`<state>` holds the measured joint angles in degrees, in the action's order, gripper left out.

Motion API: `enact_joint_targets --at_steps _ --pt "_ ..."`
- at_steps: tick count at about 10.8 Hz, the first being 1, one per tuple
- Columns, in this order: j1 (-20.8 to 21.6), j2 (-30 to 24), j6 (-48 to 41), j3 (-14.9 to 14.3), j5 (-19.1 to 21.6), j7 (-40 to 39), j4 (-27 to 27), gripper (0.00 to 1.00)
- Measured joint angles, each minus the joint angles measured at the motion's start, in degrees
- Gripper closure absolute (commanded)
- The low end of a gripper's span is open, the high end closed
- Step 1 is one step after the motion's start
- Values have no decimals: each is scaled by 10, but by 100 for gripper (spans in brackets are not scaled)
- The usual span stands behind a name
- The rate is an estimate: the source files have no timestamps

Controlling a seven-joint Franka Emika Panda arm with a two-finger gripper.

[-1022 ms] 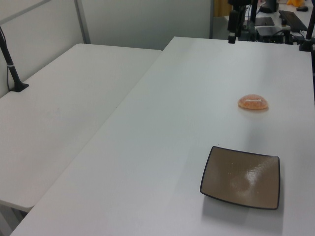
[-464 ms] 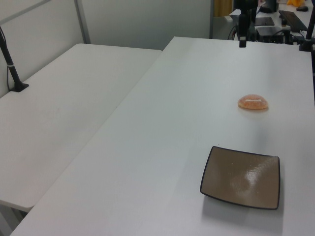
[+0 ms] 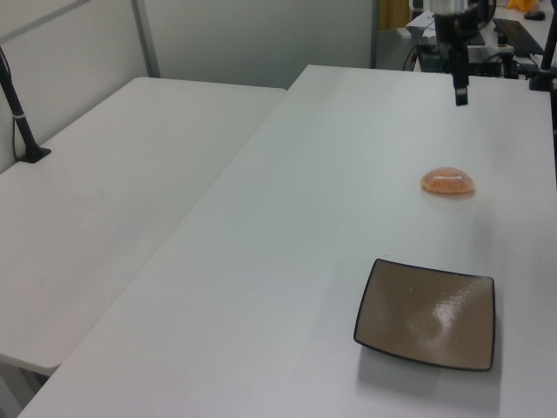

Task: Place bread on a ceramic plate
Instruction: 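Move the open gripper down over the orange bread roll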

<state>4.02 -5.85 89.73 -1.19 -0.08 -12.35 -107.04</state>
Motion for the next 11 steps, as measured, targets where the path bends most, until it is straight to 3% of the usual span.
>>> enact_joint_targets --at_steps 6,11 --pt "-7 1 142 -5 -47 -6 -149 0" --pt "-17 7 279 -23 -50 -6 -237 0"
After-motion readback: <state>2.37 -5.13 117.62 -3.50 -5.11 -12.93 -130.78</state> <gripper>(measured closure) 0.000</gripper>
